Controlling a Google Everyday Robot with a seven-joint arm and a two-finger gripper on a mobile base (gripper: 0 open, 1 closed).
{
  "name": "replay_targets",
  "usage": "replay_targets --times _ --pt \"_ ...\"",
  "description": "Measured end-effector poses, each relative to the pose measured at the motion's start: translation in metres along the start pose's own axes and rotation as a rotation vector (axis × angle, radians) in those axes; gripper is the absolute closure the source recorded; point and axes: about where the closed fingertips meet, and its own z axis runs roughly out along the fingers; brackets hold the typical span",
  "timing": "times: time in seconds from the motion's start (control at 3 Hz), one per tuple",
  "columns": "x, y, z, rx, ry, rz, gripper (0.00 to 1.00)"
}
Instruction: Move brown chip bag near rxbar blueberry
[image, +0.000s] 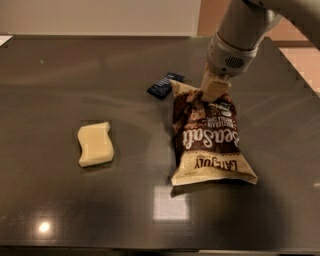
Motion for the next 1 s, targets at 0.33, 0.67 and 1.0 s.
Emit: replay_targets --times 0.33,0.67,1.0 --pt "-0.010 -0.044 -0.005 0.052 -0.013 -0.007 1.00" --pt "-0.014 -0.080 -0.007 0.091 -0.020 -0.007 1.00" --pt "-0.019 -0.107 -0.005 0.129 -0.019 -0.014 0.82"
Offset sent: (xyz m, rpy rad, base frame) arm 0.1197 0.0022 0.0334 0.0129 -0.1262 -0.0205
